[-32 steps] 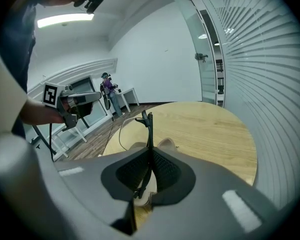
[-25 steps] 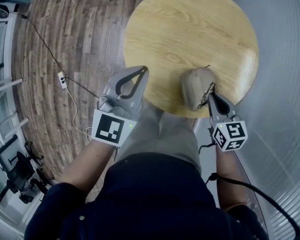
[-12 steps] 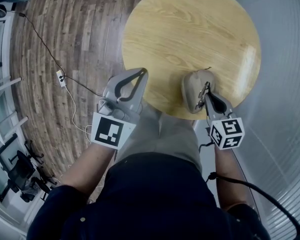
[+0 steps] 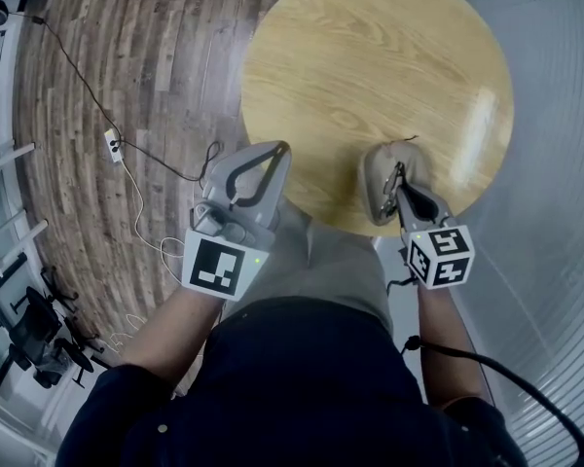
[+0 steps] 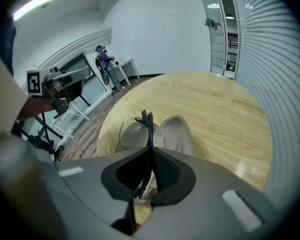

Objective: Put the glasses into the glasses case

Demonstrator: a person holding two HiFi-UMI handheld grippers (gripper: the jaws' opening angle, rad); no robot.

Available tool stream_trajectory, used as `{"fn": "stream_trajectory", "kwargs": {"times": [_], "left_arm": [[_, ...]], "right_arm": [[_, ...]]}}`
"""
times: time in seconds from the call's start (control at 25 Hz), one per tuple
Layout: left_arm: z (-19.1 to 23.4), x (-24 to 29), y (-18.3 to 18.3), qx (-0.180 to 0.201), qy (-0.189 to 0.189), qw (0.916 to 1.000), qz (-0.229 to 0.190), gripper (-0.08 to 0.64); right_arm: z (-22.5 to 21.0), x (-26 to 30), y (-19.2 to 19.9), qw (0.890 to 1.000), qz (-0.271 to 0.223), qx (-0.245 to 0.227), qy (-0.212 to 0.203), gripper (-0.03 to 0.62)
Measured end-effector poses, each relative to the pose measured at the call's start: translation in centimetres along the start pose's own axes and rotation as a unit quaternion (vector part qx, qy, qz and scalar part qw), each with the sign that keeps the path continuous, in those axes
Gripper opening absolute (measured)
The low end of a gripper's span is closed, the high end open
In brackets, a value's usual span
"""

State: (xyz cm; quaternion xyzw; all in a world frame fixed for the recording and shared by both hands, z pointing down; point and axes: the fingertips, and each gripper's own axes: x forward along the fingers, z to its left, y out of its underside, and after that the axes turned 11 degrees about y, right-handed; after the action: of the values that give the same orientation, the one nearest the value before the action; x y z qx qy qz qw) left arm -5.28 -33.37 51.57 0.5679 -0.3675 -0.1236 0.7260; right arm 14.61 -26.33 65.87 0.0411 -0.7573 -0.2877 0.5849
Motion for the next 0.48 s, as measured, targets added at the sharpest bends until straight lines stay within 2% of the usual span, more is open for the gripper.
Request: {"fn": "stream_trajectory", "kwargs": {"times": [0.48], "left_arm": [[1.9,-1.2,1.3,-0.011,-0.015,0.9998,-0.002,0.005]], "right_arm": [[1.1,2.7,0.3,0.999,0.052,-0.014,-0.007,0.028]]}}
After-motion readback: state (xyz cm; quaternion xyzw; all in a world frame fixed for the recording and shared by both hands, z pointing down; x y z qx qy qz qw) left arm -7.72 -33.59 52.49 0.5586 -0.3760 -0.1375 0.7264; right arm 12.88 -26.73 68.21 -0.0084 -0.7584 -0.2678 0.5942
